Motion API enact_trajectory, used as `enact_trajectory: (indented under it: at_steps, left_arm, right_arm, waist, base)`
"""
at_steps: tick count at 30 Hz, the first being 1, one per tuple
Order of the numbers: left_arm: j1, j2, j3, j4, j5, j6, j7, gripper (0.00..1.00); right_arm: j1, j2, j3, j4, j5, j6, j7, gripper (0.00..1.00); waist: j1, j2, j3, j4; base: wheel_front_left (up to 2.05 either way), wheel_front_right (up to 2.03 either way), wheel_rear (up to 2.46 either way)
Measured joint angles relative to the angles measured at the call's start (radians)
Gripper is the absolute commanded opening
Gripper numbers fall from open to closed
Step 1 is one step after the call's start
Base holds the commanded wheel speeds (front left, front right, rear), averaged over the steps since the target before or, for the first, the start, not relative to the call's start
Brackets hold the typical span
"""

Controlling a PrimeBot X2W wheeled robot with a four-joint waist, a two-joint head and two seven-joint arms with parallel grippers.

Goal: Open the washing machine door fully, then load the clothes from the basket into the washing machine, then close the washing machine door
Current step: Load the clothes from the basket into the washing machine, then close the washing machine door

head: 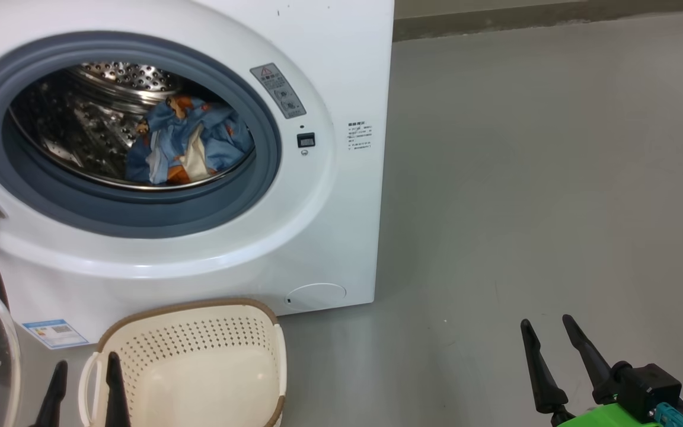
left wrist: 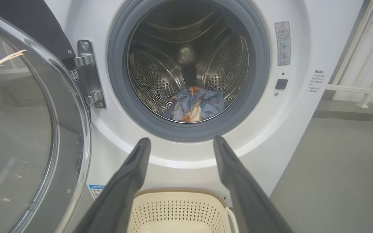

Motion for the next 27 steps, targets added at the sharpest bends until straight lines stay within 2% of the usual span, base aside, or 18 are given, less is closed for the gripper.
enact_trajectory:
  at_steps: [27]
  left_arm:
    - [0.031,0.000,-0.015,0.034,0.030,0.008,0.001,1.00]
  right_arm:
    - [0.012,0.001,-0.007,-0.014,-0.002,0.000,0.000,1.00]
  waist:
    - [0.0000,0.0000,-0.022,0.007]
  base:
    - [0.00,0.00,0.00]
